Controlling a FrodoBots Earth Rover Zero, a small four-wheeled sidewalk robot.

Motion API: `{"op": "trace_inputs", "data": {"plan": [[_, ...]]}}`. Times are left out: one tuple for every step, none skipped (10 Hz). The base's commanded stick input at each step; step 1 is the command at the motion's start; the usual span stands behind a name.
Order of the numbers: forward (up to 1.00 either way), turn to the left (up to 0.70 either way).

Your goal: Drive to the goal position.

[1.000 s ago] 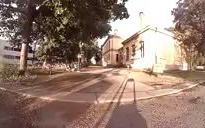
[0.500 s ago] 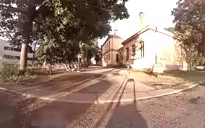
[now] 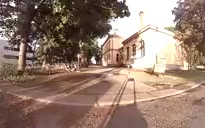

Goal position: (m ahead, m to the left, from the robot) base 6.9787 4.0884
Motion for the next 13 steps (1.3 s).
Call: {"op": "trace_inputs", "data": {"plan": [[0.31,0.00],[0.31,0.00],[0.31,0.00],[0.31,0.00],[0.31,0.00],[0.31,0.00],[0.32,0.00],[0.32,0.00],[0.32,0.00],[0.32,0.00],[0.32,0.00],[0.32,0.00],[0.32,0.00]]}}
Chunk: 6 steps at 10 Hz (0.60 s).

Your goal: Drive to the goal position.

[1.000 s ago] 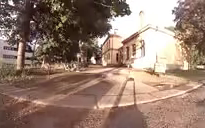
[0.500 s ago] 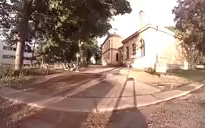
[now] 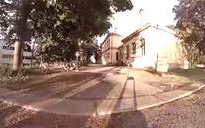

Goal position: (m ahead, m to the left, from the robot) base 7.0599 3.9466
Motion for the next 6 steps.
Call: {"op": "trace_inputs", "data": {"plan": [[0.32,0.00],[0.32,0.00],[0.32,-0.18],[0.32,-0.53],[0.32,-0.81],[0.32,-0.81]]}}
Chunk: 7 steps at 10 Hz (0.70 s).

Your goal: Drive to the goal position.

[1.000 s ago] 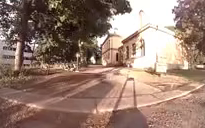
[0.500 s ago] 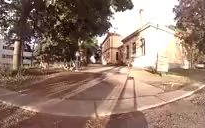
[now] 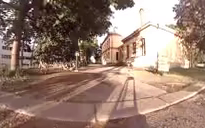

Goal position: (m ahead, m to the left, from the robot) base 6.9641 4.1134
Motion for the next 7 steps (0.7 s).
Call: {"op": "trace_inputs", "data": {"plan": [[0.32,-0.66],[0.32,-0.23],[0.32,0.00],[0.32,0.00],[0.33,0.00],[0.34,0.00],[0.34,0.00]]}}
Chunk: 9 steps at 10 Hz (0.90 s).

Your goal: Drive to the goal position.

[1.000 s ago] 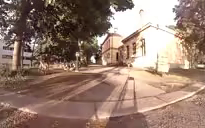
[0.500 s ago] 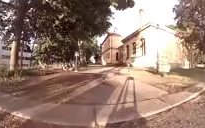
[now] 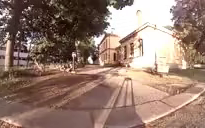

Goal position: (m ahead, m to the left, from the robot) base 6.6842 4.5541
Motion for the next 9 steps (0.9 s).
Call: {"op": "trace_inputs", "data": {"plan": [[0.35,0.00],[0.35,0.00],[0.36,0.00],[0.37,0.00],[0.37,0.00],[0.37,0.00],[0.36,0.35],[0.36,0.91],[0.37,0.91]]}}
